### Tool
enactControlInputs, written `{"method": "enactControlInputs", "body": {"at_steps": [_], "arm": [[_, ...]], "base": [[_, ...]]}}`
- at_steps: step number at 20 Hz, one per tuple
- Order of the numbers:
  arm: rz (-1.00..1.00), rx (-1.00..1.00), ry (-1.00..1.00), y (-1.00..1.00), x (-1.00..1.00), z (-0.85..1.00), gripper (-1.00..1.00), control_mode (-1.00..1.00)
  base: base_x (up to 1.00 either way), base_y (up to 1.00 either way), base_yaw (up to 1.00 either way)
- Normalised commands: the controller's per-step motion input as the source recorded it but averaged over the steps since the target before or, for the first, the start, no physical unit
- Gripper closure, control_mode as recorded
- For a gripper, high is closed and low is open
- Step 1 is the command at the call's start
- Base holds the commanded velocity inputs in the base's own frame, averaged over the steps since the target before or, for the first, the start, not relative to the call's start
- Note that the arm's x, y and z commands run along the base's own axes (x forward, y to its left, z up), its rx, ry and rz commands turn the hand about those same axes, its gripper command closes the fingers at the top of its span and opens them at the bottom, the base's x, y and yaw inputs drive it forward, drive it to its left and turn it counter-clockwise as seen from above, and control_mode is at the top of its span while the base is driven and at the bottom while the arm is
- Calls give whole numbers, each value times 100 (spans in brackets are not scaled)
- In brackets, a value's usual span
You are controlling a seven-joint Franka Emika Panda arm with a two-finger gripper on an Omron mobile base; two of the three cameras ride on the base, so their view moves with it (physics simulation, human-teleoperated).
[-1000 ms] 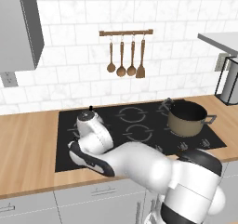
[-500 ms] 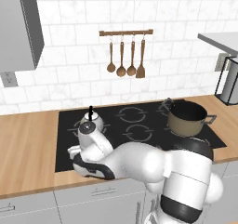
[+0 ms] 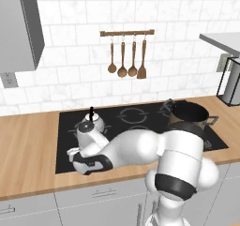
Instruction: Pick the kettle from the counter and place it on a stove burner. Then turn the burner on.
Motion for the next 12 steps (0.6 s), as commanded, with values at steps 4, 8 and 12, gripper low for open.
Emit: {"method": "enactControlInputs", "body": {"at_steps": [4,8,12], "arm": [[0,0,0,6,3,-21,-100,-100],[0,0,0,0,0,0,-100,-100],[0,0,0,0,0,0,100,-100]], "base": [[0,0,0],[0,0,0],[0,0,0]]}}
